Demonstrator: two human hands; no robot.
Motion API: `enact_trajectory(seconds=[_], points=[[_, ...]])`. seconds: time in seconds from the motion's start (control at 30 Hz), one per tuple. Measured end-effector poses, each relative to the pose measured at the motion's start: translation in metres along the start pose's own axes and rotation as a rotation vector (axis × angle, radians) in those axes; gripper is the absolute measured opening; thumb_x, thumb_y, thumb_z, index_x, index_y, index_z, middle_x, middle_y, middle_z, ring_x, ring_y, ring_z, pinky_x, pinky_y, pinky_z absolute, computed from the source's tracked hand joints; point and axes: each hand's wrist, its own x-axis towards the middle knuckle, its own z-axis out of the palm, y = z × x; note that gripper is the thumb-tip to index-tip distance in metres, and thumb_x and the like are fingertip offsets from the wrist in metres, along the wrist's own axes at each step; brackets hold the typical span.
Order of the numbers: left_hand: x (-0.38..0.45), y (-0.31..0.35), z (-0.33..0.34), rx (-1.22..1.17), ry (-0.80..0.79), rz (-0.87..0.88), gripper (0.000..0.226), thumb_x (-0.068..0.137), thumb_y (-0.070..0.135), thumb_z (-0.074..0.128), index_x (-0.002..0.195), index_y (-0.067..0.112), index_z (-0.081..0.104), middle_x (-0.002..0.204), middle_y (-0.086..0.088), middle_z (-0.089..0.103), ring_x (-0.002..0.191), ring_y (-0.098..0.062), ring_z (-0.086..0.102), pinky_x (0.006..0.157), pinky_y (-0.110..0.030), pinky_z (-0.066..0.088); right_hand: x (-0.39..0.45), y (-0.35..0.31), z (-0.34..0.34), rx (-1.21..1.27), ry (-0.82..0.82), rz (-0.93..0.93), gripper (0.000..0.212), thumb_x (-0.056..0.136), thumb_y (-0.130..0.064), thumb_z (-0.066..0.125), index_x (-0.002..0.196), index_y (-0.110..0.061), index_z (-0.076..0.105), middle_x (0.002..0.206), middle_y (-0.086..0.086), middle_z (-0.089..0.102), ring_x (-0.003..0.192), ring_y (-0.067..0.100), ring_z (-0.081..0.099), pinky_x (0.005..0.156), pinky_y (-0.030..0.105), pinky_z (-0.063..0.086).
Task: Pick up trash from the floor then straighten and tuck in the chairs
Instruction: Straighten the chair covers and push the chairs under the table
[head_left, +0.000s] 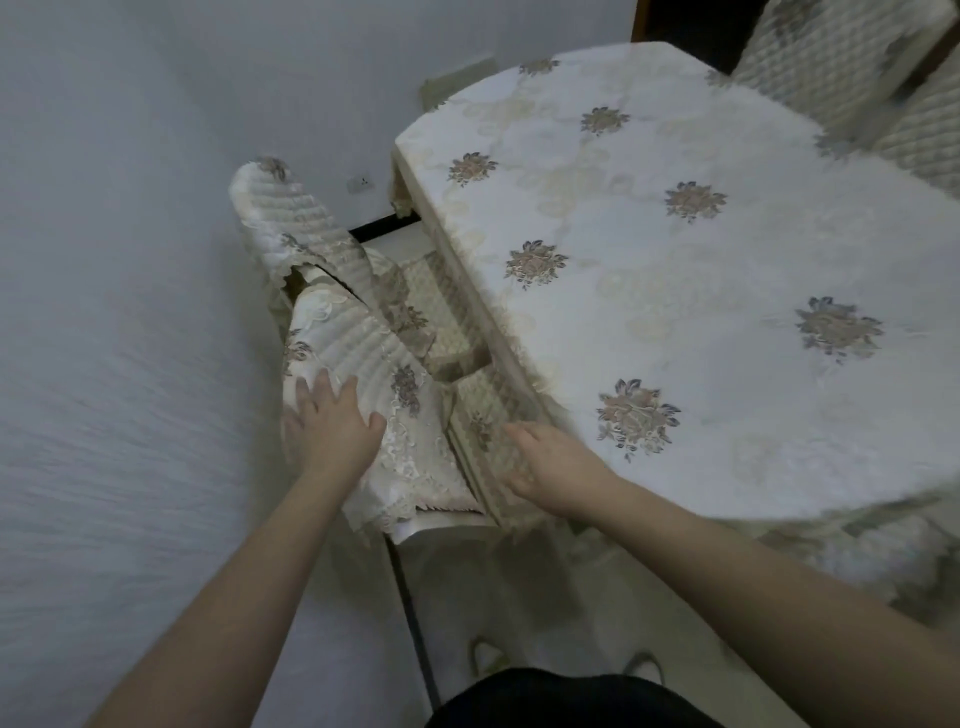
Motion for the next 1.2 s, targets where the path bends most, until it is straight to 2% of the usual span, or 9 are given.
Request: enact_trajectory(seconds=[0.1, 0.23, 0.4, 0.53, 0.67, 0.83, 0.97, 1.07, 1.2], points=[[-0.041, 0.043, 0.014, 0.022, -0.019, 0.123, 0.059, 0.090, 0.042, 0.046, 0.145, 0.023, 0.033, 0.158, -0.007, 0.017, 0.146, -0.026, 0.005, 0.114, -0.055, 0.008, -0.037, 0.050, -0.015, -0.082, 0.050, 0.045, 0.070, 0.093, -0.046, 0.046, 0.150, -0.019, 0.016, 0.155, 0.007, 0.024, 0.141, 0.023, 0.023, 0.115, 0.039, 0.022], [-0.083, 0.111, 0.029, -0.050, -0.099, 0.284, 0.058, 0.093, 0.042, 0.046, 0.145, 0.021, 0.033, 0.157, -0.005, 0.023, 0.144, -0.025, 0.016, 0.114, -0.052, 0.019, -0.089, 0.101, -0.030, -0.089, 0.136, 0.112, 0.068, 0.093, -0.046, 0.044, 0.150, -0.019, 0.017, 0.155, 0.005, 0.025, 0.142, 0.023, 0.022, 0.112, 0.038, 0.025], [-0.121, 0.196, 0.032, -0.060, -0.121, 0.469, 0.062, 0.090, 0.043, 0.045, 0.146, 0.020, 0.033, 0.156, -0.007, 0.026, 0.144, -0.024, 0.018, 0.115, -0.043, 0.018, -0.140, 0.137, -0.037, -0.068, 0.166, 0.162, 0.069, 0.095, -0.045, 0.043, 0.151, -0.020, 0.012, 0.157, 0.005, 0.019, 0.144, 0.021, 0.017, 0.115, 0.035, 0.018], [-0.144, 0.254, 0.030, -0.090, -0.116, 0.623, 0.064, 0.085, 0.048, 0.039, 0.143, 0.021, 0.039, 0.155, -0.005, 0.028, 0.144, -0.027, 0.022, 0.114, -0.048, 0.023, -0.173, 0.164, -0.042, -0.059, 0.195, 0.242, 0.070, 0.095, -0.046, 0.041, 0.152, -0.020, 0.010, 0.158, 0.006, 0.016, 0.145, 0.022, 0.013, 0.116, 0.037, 0.016], [-0.160, 0.294, 0.035, -0.102, -0.112, 0.786, 0.064, 0.081, 0.049, 0.035, 0.137, 0.020, 0.044, 0.153, -0.004, 0.033, 0.141, -0.027, 0.027, 0.109, -0.052, 0.031, -0.209, 0.188, -0.043, -0.029, 0.258, 0.359, 0.070, 0.093, -0.045, 0.045, 0.151, -0.019, 0.014, 0.157, 0.008, 0.020, 0.144, 0.023, 0.017, 0.116, 0.038, 0.017], [-0.177, 0.331, 0.044, -0.039, -0.199, 0.914, 0.066, 0.084, 0.051, 0.029, 0.145, 0.026, 0.033, 0.158, -0.002, 0.022, 0.146, -0.024, 0.013, 0.116, -0.049, 0.016, -0.255, 0.204, -0.042, -0.011, 0.327, 0.537, 0.069, 0.094, -0.043, 0.045, 0.151, -0.018, 0.014, 0.157, 0.007, 0.020, 0.145, 0.023, 0.015, 0.116, 0.037, 0.014], [-0.188, 0.358, 0.051, -0.009, -0.223, 1.061, 0.074, 0.080, 0.057, 0.018, 0.147, 0.026, 0.030, 0.159, 0.001, 0.017, 0.147, -0.022, 0.009, 0.116, -0.049, 0.013, -0.299, 0.206, -0.038, 0.052, 0.407, 0.705, 0.066, 0.095, -0.045, 0.042, 0.151, -0.021, 0.015, 0.156, 0.003, 0.022, 0.144, 0.020, 0.017, 0.116, 0.037, 0.015], [-0.205, 0.382, 0.057, 0.008, -0.252, 1.152, 0.068, 0.086, 0.054, 0.024, 0.148, 0.026, 0.029, 0.160, 0.000, 0.016, 0.147, -0.023, 0.009, 0.116, -0.048, 0.014, -0.335, 0.209, -0.033, 0.041, 0.399, 0.788, 0.065, 0.096, -0.043, 0.041, 0.150, -0.021, 0.014, 0.157, 0.003, 0.020, 0.145, 0.019, 0.013, 0.115, 0.034, 0.011], [-0.236, 0.413, 0.063, 0.010, -0.285, 1.252, 0.067, 0.081, 0.048, 0.033, 0.141, 0.020, 0.044, 0.153, -0.007, 0.035, 0.141, -0.030, 0.029, 0.109, -0.054, 0.029, -0.375, 0.215, -0.027, 0.062, 0.448, 0.926, 0.066, 0.096, -0.044, 0.042, 0.151, -0.022, 0.013, 0.158, 0.002, 0.018, 0.145, 0.019, 0.014, 0.116, 0.036, 0.013]])
